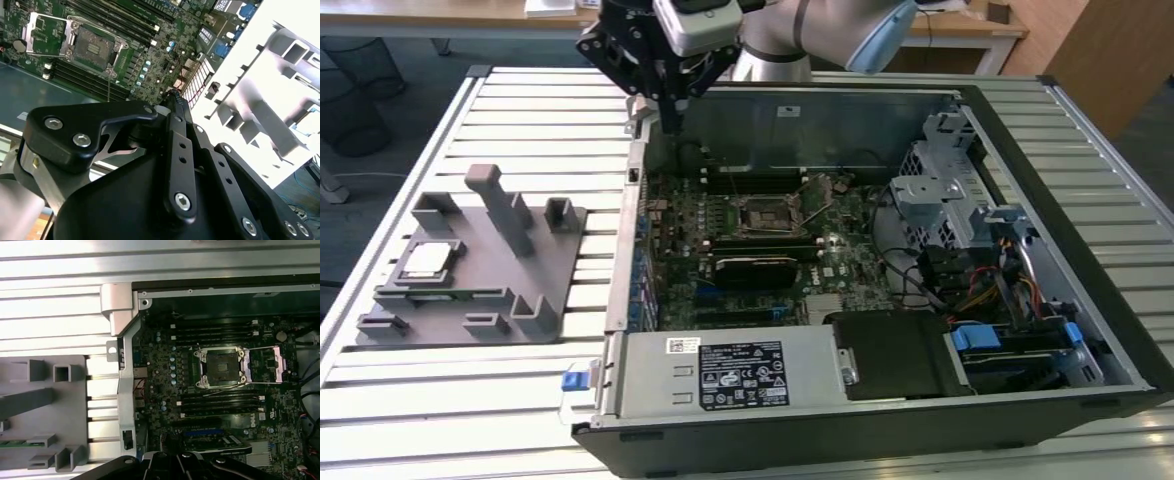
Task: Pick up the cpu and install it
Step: 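Reach for the cpu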
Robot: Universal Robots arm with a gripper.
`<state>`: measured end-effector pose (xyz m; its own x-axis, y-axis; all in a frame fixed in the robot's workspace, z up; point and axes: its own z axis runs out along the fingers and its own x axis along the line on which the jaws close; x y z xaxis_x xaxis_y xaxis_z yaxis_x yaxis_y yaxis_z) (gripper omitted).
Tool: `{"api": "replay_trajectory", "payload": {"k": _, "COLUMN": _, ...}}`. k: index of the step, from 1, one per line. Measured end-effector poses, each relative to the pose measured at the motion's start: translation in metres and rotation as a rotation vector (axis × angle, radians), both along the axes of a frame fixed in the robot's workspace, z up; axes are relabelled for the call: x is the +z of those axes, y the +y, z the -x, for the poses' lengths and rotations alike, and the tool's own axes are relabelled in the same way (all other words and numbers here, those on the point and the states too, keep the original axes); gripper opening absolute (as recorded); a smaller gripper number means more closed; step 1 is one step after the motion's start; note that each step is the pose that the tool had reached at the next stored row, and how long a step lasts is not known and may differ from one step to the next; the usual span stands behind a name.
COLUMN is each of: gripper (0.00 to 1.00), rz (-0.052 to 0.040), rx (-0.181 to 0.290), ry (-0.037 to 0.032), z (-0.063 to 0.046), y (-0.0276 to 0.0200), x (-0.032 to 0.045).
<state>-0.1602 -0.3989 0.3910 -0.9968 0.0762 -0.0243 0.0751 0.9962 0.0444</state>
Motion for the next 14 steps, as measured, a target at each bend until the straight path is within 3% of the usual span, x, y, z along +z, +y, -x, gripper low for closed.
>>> {"api": "replay_trajectory", "payload": {"k": 14, "gripper": 0.11, "rz": 0.0000, "rx": 0.000, "ry": 0.0000, "z": 0.0065, "y": 0.0000, "x": -0.0004}}
